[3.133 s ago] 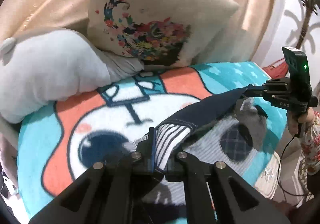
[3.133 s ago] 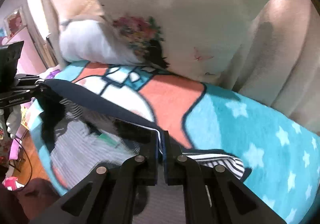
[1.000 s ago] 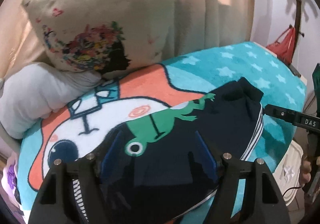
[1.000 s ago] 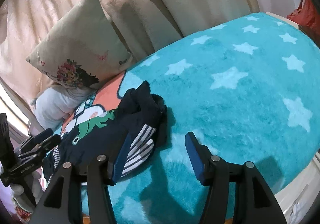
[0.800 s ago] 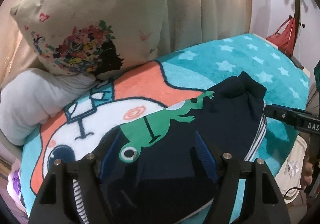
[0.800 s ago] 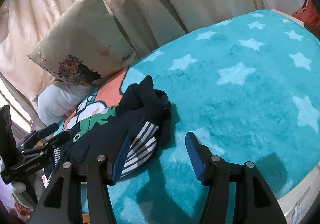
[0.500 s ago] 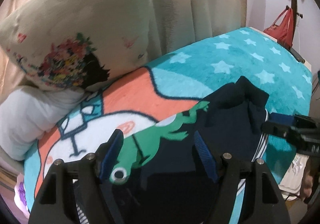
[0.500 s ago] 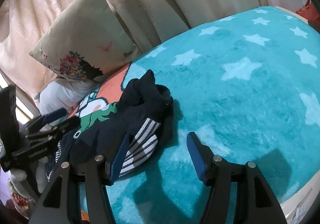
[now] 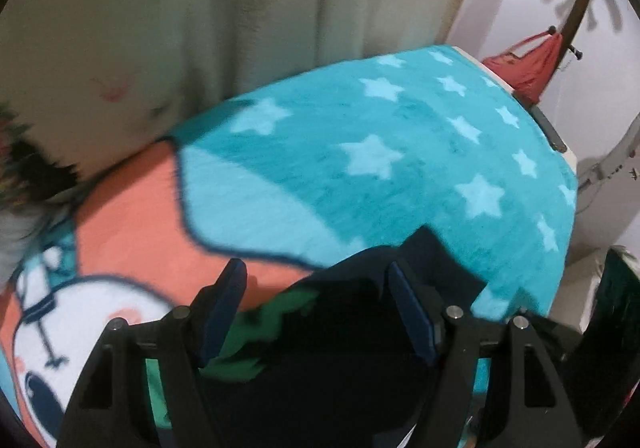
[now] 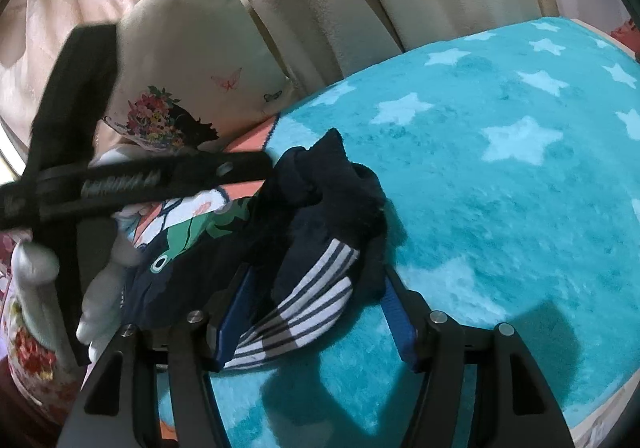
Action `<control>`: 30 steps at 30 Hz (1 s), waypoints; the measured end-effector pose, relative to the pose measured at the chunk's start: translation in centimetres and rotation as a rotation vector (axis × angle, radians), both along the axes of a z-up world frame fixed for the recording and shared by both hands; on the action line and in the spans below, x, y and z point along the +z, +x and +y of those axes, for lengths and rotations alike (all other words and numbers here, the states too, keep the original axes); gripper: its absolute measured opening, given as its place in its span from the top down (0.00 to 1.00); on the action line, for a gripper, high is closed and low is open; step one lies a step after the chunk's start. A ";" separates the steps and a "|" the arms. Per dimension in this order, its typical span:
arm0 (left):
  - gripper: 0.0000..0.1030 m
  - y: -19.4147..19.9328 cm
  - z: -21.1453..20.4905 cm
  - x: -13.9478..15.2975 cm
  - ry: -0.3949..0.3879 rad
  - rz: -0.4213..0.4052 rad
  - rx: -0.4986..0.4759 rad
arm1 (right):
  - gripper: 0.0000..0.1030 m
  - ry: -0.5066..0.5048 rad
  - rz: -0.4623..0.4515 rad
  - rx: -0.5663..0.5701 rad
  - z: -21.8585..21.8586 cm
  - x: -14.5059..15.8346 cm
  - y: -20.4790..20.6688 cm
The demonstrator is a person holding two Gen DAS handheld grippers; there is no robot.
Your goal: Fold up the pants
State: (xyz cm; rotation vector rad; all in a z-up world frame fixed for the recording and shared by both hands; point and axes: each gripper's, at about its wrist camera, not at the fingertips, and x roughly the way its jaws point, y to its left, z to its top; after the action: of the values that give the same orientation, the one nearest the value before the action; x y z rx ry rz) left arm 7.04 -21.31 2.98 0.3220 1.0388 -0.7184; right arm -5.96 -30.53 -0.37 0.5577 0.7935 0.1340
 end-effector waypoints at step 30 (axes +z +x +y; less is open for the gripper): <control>0.80 -1.2 -1.2 0.8 -0.121 0.174 -0.115 | 0.78 -0.104 -0.091 -0.047 2.4 2.8 1.0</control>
State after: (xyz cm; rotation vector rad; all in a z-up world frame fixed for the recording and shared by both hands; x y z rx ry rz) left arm 5.79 -22.51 3.78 0.2188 1.1420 -0.9214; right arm -4.93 -28.11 2.46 0.4686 0.6941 0.0738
